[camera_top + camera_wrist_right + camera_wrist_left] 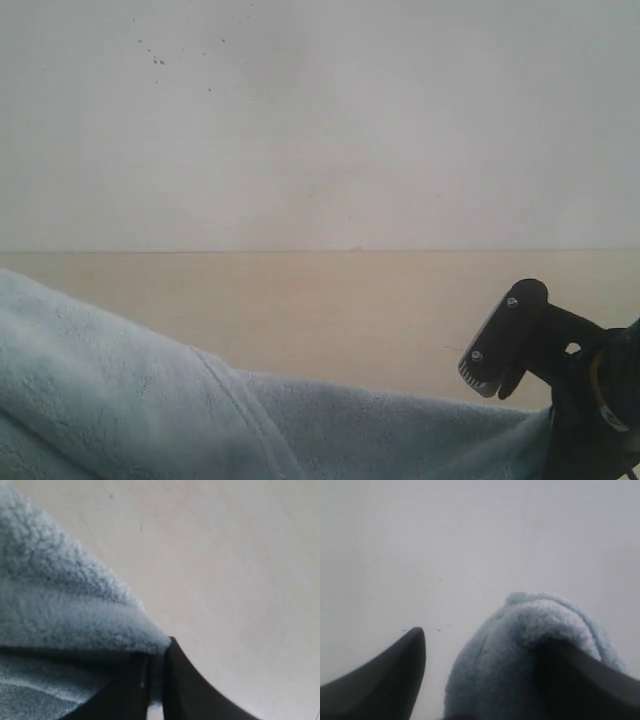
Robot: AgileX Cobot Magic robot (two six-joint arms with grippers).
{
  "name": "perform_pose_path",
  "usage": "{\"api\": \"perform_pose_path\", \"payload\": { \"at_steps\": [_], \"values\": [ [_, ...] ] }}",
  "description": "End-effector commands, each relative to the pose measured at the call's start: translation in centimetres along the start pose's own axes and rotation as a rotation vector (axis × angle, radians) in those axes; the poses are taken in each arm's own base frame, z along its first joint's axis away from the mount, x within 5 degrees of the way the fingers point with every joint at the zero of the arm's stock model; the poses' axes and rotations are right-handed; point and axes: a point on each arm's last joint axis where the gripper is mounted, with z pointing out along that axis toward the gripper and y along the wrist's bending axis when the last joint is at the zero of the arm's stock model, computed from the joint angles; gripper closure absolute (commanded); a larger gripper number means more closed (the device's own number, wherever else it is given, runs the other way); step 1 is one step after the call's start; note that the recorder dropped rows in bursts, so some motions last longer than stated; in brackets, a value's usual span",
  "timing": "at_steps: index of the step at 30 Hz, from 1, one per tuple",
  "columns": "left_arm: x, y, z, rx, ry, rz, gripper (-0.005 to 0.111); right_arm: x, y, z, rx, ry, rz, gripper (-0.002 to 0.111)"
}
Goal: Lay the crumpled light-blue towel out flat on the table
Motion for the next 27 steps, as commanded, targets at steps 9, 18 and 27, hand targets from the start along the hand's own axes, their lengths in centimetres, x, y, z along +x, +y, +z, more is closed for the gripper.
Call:
{"api": "perform_pose_path", "payload": {
  "at_steps": [9, 18, 27],
  "values": [
    [4.6, -1.2, 3.9, 0.143, 0.314, -0.351, 0.067, 0.4, -0.1, 0.1, 0.006, 0.033, 0.02, 0.101],
    [12.3, -2.1, 10.6, 0.303, 0.793, -0.509, 0.065, 0.5, -0.1, 0.1, 0.012, 0.054, 0.021, 0.101],
    [15.2, 0.3, 11.9, 0.146, 0.8, -0.188, 0.065, 0.4, -0.2, 0.1, 0.02, 0.042, 0.0, 0.101]
  ]
}}
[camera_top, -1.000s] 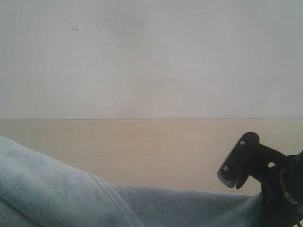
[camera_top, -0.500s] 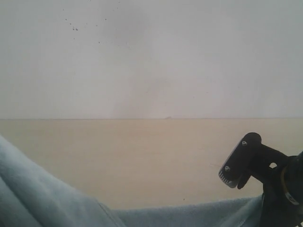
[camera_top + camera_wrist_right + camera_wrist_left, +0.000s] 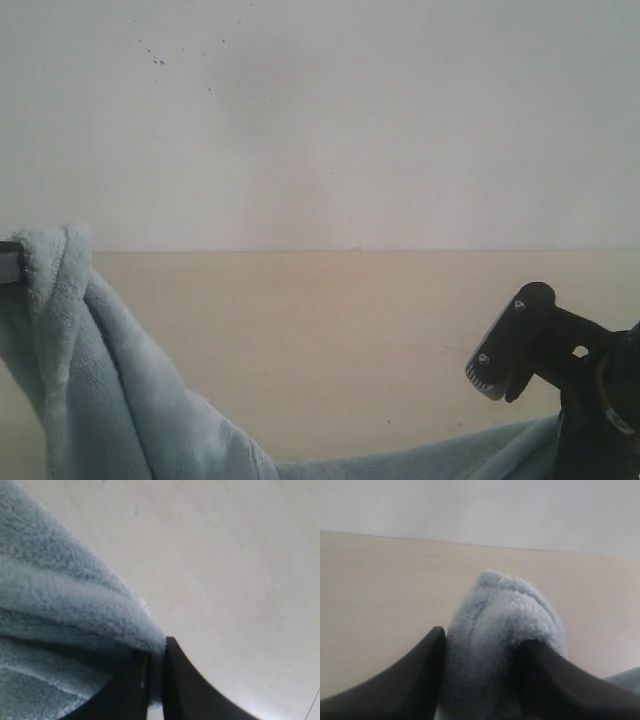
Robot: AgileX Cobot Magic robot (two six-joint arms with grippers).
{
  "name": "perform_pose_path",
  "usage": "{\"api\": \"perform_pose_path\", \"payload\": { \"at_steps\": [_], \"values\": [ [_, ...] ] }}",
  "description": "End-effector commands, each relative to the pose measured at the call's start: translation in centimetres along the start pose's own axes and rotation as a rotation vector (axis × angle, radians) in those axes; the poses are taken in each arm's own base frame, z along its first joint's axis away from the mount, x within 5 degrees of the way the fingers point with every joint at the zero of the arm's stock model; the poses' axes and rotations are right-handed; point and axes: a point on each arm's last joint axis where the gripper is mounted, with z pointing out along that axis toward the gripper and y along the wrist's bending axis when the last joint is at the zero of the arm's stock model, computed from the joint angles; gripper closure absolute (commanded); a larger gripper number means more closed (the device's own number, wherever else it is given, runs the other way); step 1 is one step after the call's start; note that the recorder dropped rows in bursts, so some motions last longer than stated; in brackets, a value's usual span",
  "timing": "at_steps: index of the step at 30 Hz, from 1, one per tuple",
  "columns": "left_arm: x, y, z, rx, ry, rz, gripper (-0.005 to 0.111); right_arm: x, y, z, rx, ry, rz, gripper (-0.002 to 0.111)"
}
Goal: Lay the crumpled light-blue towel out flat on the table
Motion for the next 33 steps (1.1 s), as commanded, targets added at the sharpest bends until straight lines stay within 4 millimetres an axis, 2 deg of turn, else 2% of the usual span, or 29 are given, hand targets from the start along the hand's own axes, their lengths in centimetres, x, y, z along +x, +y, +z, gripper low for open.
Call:
{"api": "perform_pose_path", "payload": {
  "at_steps": [1, 3, 7, 10, 12, 17, 20, 25, 29, 33],
  "values": [
    [-1.0, 0.5, -0.8, -0.101, -0.076, 0.129, 0.065, 0.0, -0.1, 0.1, 0.011, -0.004, -0.017, 0.101],
    [-0.9, -0.2, -1.5, -0.069, -0.088, 0.267, 0.066, -0.3, -0.2, 0.1, 0.019, -0.038, -0.038, 0.101],
    [0.3, 1.9, -2.2, -0.296, -0.107, 0.287, 0.064, -0.7, -0.9, 0.0, 0.106, -0.077, -0.114, 0.101],
    [1.5, 1.8, -2.6, -0.292, -0.083, 0.358, 0.061, -0.8, -2.9, -0.3, 0.305, -0.085, -0.128, 0.101],
    [2.5, 2.4, -2.9, -0.354, -0.066, 0.39, 0.061, -0.4, -4.2, -0.3, 0.399, -0.056, -0.101, 0.101],
    [4.7, 5.3, -4.2, -0.672, -0.029, 0.401, 0.061, 1.0, -5.2, -0.1, 0.346, -0.009, 0.06, 0.101],
    [5.6, 6.3, -4.9, -0.811, 0.008, 0.374, 0.061, 1.3, -5.5, -0.3, 0.326, -0.015, 0.104, 0.101],
    [4.8, 6.3, -6.2, -0.942, 0.041, 0.434, 0.061, 1.4, -5.6, -0.9, 0.323, -0.044, 0.126, 0.101],
    [4.2, 6.0, -7.7, -1.016, -0.016, 0.351, 0.061, 1.5, -5.8, -1.5, 0.324, -0.065, 0.14, 0.101],
    [4.3, 5.6, -8.8, -1.004, -0.075, 0.272, 0.061, 1.6, -5.8, -1.8, 0.305, -0.079, 0.168, 0.101]
  ]
}}
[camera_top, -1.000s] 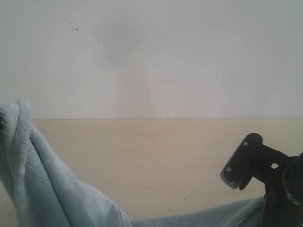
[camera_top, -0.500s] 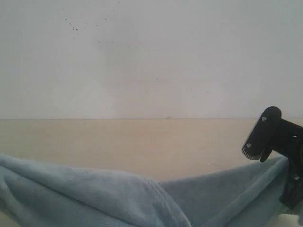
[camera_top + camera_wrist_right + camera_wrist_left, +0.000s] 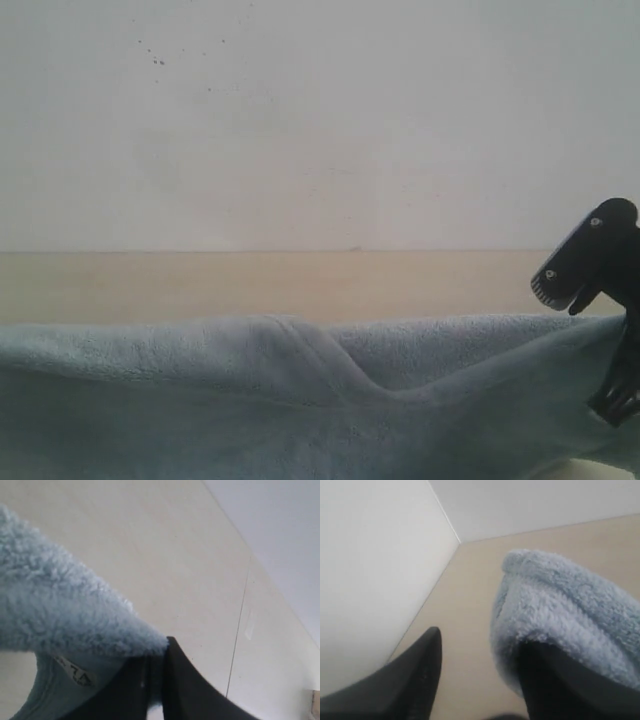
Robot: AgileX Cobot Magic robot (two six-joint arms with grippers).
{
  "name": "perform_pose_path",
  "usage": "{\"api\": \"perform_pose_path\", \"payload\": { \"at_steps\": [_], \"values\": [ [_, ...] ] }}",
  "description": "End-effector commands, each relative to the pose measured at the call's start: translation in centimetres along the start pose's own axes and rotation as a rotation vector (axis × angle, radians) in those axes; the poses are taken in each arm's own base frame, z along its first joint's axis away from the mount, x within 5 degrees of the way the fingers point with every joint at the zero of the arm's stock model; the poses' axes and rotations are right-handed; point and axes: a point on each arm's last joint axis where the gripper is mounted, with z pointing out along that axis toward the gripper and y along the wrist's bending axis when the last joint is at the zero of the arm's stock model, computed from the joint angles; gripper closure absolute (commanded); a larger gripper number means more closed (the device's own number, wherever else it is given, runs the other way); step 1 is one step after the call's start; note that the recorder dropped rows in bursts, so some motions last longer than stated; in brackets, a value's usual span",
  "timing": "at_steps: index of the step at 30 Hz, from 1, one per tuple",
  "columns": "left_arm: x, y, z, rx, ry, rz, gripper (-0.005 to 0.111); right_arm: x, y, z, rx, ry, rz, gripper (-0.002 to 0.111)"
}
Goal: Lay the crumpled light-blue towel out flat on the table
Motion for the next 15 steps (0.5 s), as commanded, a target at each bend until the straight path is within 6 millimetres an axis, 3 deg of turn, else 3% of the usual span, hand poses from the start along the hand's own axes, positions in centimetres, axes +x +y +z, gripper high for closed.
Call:
{"api": "perform_pose_path", "payload": {
  "at_steps": [1, 9, 15],
  "values": [
    [0.2, 1.2, -1.2, -0.047, 0.012, -0.101, 0.061, 0.4, -0.5, -0.4, 0.008, 0.013, 0.036, 0.101],
    [1.3, 1.4, -2.4, 0.015, 0.097, -0.023, 0.062, 0.1, -0.3, -0.4, -0.009, -0.019, 0.002, 0.101],
    [1.9, 2.5, -2.4, -0.114, 0.171, 0.099, 0.066, -0.5, -1.1, -0.6, 0.044, -0.047, -0.04, 0.101]
  ]
}}
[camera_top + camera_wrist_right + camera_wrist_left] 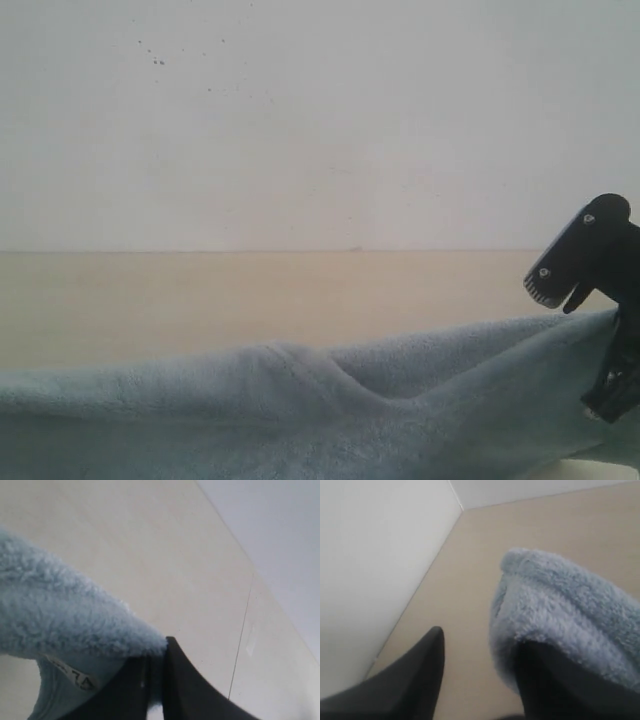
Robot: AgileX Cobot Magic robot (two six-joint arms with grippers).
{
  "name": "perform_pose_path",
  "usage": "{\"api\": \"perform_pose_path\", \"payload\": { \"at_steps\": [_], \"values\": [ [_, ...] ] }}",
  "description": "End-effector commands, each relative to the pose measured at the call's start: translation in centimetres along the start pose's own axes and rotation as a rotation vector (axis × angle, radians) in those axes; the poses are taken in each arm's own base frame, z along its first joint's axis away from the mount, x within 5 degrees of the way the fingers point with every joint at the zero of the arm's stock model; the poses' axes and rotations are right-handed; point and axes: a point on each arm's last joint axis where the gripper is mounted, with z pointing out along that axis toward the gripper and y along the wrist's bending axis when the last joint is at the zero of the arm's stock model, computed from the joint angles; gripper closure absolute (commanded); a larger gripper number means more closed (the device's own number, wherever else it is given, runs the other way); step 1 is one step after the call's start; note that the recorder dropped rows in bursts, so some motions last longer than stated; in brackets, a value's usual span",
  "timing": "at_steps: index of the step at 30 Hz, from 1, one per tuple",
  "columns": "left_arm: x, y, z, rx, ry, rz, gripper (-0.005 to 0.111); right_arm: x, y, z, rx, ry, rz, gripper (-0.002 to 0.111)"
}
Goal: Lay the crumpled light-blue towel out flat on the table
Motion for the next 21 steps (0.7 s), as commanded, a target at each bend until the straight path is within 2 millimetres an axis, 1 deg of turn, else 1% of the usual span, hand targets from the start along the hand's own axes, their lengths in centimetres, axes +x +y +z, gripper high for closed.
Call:
{"api": "perform_pose_path", "payload": {
  "at_steps": [1, 4, 6, 9, 13, 15, 17, 19, 21],
  "values": [
    [0.4, 1.4, -0.1, -0.143, 0.064, 0.079, 0.066, -0.2, -1.3, -0.4, 0.067, 0.003, -0.01, 0.101],
    [0.5, 2.4, -0.4, -0.259, 0.092, 0.122, 0.066, -0.5, -1.6, -0.5, 0.074, -0.006, -0.003, 0.101],
    [0.7, 2.9, -0.7, -0.306, 0.103, 0.102, 0.066, -0.7, -1.8, -0.6, 0.081, -0.006, 0.003, 0.101],
    [1.1, 3.5, -1.3, -0.339, 0.097, 0.062, 0.066, -0.7, -2.0, -0.7, 0.09, 0.003, 0.019, 0.101],
    [1.4, 4.0, -2.1, -0.341, 0.069, 0.024, 0.066, -0.6, -1.9, -0.7, 0.082, 0.009, 0.03, 0.101],
    [1.4, 4.0, -2.3, -0.322, 0.06, -0.006, 0.066, -0.7, -1.8, -0.7, 0.071, 0.005, 0.036, 0.101],
    [1.2, 3.8, -2.6, -0.259, 0.04, -0.045, 0.066, -0.7, -1.6, -0.6, 0.047, 0.0, 0.053, 0.101],
    [0.7, 3.2, -2.8, -0.16, 0.019, -0.069, 0.066, -0.7, -1.2, -0.6, 0.006, 0.0, 0.054, 0.101],
    [0.0, 2.5, -3.0, -0.039, -0.007, -0.045, 0.066, -0.8, -0.5, -0.7, -0.066, -0.006, 0.048, 0.101]
  ]
}}
